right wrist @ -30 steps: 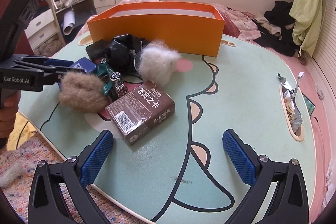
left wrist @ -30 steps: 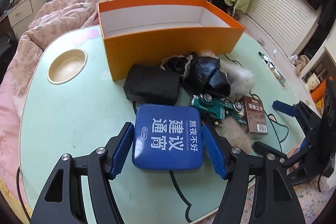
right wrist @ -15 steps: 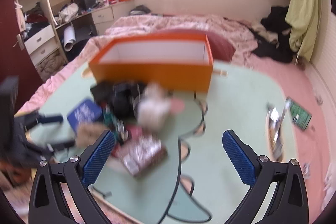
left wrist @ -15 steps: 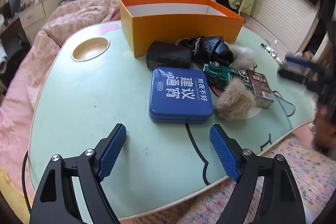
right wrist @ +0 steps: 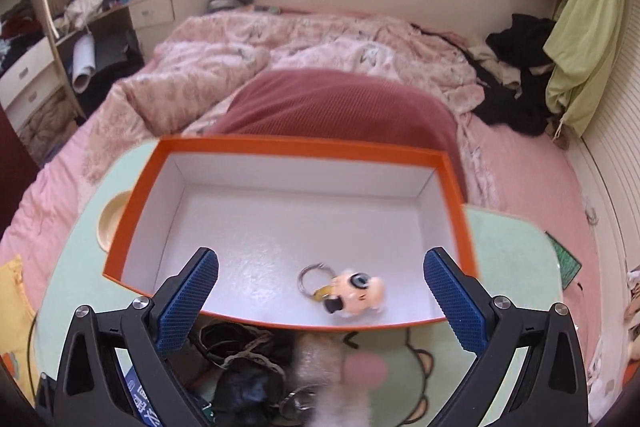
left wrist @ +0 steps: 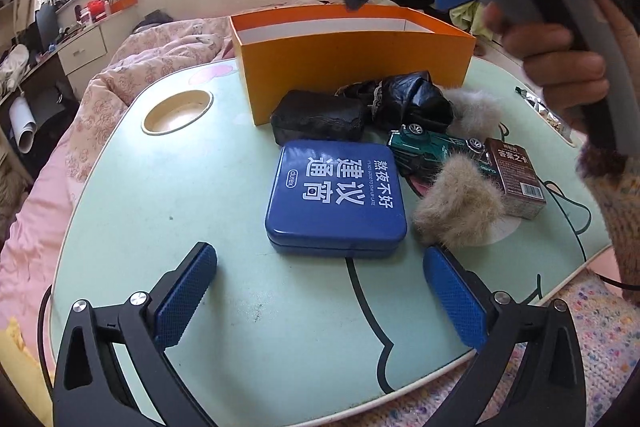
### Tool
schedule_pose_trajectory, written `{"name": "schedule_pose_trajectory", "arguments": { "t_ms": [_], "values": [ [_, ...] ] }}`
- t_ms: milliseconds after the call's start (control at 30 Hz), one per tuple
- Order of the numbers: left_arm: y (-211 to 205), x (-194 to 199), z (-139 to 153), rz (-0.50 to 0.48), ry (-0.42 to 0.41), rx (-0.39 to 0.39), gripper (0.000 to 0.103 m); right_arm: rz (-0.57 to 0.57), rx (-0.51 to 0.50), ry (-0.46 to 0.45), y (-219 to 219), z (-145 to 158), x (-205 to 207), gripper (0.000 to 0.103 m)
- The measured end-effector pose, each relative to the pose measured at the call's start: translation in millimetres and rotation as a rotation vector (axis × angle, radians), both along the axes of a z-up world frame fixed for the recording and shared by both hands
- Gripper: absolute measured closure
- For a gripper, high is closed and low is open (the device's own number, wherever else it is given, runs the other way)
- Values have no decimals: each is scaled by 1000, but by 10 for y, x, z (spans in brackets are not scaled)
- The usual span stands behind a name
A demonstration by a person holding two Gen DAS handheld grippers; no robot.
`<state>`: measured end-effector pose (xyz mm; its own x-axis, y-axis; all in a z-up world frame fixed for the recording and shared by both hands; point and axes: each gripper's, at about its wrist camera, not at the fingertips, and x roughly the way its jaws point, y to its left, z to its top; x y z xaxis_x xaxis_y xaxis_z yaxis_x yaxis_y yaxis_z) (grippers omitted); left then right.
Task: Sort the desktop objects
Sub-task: 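Grasp the keyring figurine with the right gripper, place it on the table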
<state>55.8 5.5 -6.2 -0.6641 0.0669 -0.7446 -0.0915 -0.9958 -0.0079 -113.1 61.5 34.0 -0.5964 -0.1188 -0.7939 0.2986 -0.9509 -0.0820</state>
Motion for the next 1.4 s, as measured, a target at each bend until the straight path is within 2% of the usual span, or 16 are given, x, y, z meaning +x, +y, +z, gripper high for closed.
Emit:
{"name": "schedule_pose_trajectory", "arguments": {
  "t_ms": [100, 300, 467, 533, 600, 733, 900, 967, 1033, 1100, 1200, 1400],
  "values": [
    [20, -1, 17, 0, 0, -1, 0, -7, 6, -14, -12, -118, -3, 0],
    [24, -2, 17, 0, 1, -1, 0, -6, 15, -48, -35, -95, -83, 0],
    [24, -2, 17, 0, 2, -1, 0, 7, 130, -72, -75, 75, -279, 4],
    [27, -7, 23, 0, 2, -1, 0, -4, 183, -146, -38, 152, -459, 4],
    [36, -12, 28, -1, 3, -1, 0, -2, 184, -259, 28, 177, -649, 6],
    [41, -18, 30, -1, 3, -2, 0, -3, 173, -483, 149, 21, -924, 29],
    [42, -18, 30, -1, 3, -2, 0, 3, 220, -587, 131, -300, -968, 32],
    [38, -15, 30, -1, 3, -1, 0, 6, 211, -643, 125, -458, -972, 58],
    [41, -15, 32, -1, 3, -1, 0, -5, 158, -682, 167, -467, -984, 62],
    [44, -17, 36, -1, 3, -1, 0, -25, 158, -683, 202, -452, -985, 63],
    [56, -15, 47, -1, 4, -1, 0, -26, 127, -618, 251, -315, -952, 63],
    [62, -17, 50, -1, 4, -1, 0, 11, -61, -397, 524, 439, -551, 63]
  ]
}}
